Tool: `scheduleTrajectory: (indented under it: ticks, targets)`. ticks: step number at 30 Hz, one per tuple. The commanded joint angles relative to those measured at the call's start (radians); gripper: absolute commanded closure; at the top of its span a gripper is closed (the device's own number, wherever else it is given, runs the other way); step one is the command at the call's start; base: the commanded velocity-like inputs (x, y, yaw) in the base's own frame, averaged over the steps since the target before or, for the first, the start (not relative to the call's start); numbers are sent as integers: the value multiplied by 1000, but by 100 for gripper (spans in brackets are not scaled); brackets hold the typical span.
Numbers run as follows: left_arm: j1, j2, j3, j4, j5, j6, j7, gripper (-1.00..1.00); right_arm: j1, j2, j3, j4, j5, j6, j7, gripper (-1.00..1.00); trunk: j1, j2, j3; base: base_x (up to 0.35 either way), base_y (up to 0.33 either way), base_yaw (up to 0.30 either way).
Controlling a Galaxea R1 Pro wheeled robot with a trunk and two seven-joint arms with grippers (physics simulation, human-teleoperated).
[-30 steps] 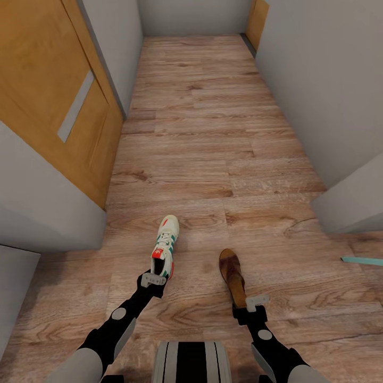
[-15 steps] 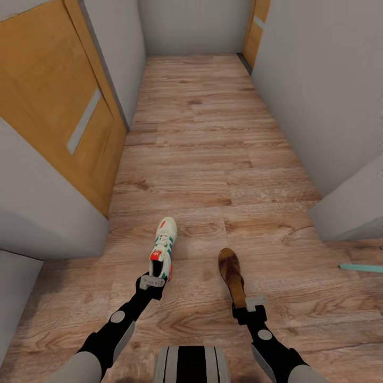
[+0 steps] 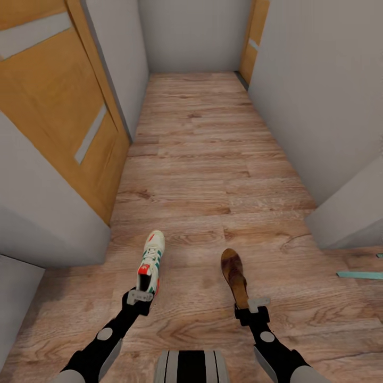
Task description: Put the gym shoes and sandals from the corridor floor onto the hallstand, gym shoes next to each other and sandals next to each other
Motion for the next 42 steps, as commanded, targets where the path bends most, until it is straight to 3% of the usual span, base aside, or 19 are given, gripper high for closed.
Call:
scheduleTrajectory:
  ticks: [1, 2, 3, 6, 7, 9, 16, 21, 27, 42]
  targets:
    - [14, 3, -5, 1, 5, -5, 11, 100, 0, -6, 10, 1, -15, -5, -6, 100, -1, 0, 4, 0, 0, 0]
    - [22, 4, -5, 1, 5, -6, 17, 100, 0, -9, 10, 1, -15, -7, -7, 100, -1, 0, 9, 0, 0, 0]
    - [115, 7, -3, 1, 6, -21, 108, 100, 2, -19, 11, 57, -18, -81, -8, 100, -1, 1, 15, 0, 0, 0]
    - [150, 7, 8, 3, 7, -70, 133, 100, 4, -21, 10, 105, -19, -139, -8, 100, -3, 1, 31, 0, 0, 0]
    - [209, 1, 15, 48, 6, -150, 208, 100, 28, -21, 10, 237, -21, -314, -8, 100, -3, 1, 36, 0, 0, 0]
    - [215, 1, 16, 89, 7, -166, 216, 100, 33, -21, 10, 272, -21, -364, -8, 100, -4, 2, 47, 0, 0, 0]
    - [218, 3, 22, 221, 8, -283, 238, 100, 67, -22, 10, 299, -21, -400, -7, 100, -7, 4, 85, 0, 0, 0]
    - [219, 5, 36, 266, 8, -343, 298, 100, 97, -20, 10, 301, -21, -403, -6, 100, -10, 5, 112, 0, 0, 0]
    - [221, 5, 39, 273, 9, -355, 327, 100, 114, -16, 10, 302, -21, -403, -4, 100, -12, 6, 145, 0, 0, 0]
    - [222, 5, 36, 274, 5, -355, 329, 100, 122, -14, 10, 302, -22, -402, -5, 100, -19, 10, 226, 0, 0, 0]
